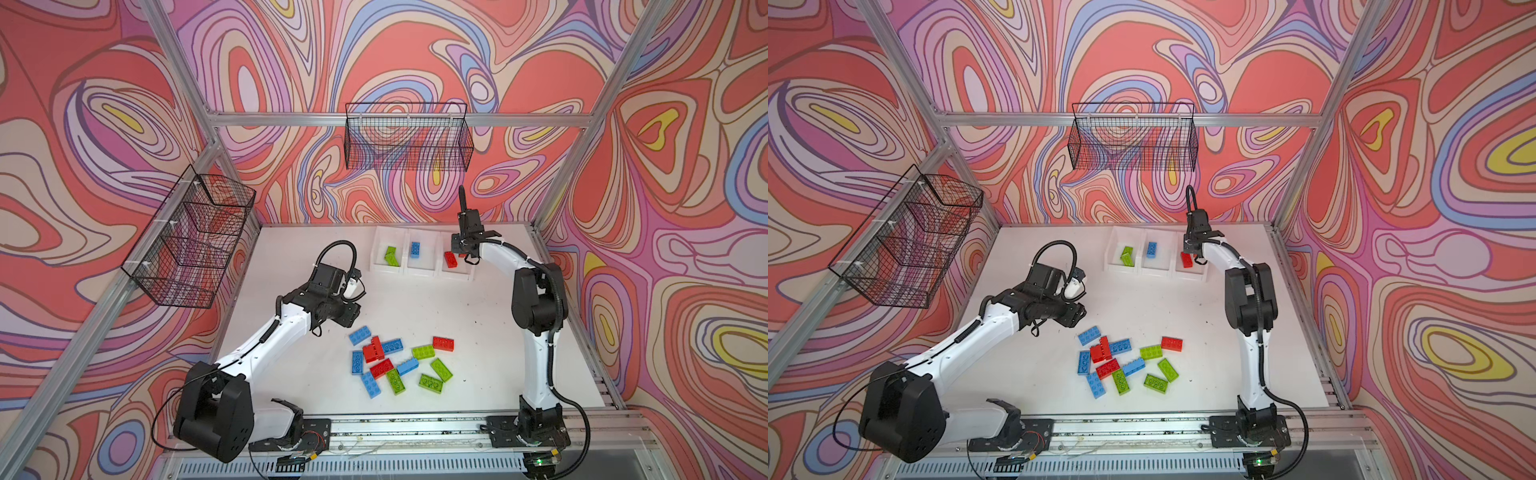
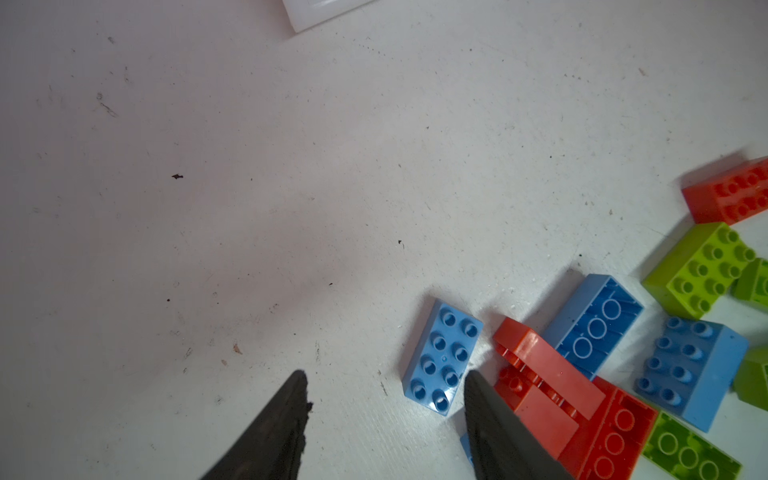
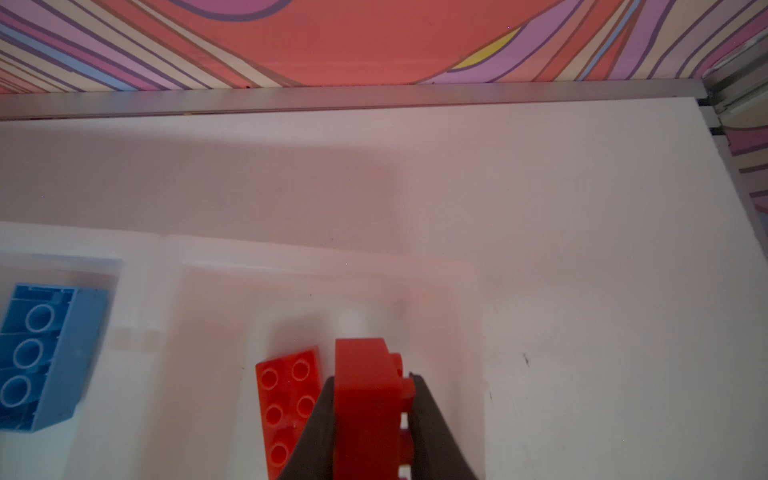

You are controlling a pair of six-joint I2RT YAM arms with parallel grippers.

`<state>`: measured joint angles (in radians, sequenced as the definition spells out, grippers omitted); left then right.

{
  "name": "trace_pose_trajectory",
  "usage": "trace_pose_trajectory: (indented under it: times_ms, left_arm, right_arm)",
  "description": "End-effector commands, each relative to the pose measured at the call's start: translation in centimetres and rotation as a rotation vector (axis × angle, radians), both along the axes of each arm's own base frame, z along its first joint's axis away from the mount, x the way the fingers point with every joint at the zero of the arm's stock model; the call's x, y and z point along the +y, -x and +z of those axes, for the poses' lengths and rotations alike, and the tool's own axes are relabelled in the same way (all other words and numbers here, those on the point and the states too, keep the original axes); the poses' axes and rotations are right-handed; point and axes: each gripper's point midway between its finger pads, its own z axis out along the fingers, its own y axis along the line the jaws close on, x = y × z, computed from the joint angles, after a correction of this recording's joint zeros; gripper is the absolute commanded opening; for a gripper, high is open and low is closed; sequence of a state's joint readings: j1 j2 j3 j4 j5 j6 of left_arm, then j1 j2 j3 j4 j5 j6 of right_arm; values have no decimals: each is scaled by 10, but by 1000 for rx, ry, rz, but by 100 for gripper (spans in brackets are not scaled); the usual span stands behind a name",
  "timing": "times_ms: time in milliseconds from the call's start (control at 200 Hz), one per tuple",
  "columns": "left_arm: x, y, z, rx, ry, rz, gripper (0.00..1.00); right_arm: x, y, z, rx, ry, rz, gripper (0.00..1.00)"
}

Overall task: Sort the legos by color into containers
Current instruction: 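Release the red brick in the farthest bin while the left reaches the pile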

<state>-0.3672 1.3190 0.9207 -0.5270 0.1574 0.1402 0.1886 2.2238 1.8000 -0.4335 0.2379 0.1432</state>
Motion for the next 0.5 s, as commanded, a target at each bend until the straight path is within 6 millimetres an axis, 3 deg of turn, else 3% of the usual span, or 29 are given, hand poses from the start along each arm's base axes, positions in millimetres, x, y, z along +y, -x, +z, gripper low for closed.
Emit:
trace_pose_trajectory:
  times_ms: [0,200,491]
  left_arm:
    - [-2,10,-1,-2,-23,-79,64]
    - [-11,21,-3,-1,-38,-190,65]
    - [-25,48,-26,76,-104,-350,68]
  right_arm:
    - [-4,-2,-8,26,27,10,26]
    - [0,3,-1,8,-21,22,44]
    - [-3,27,46,-85,-110,9,45]
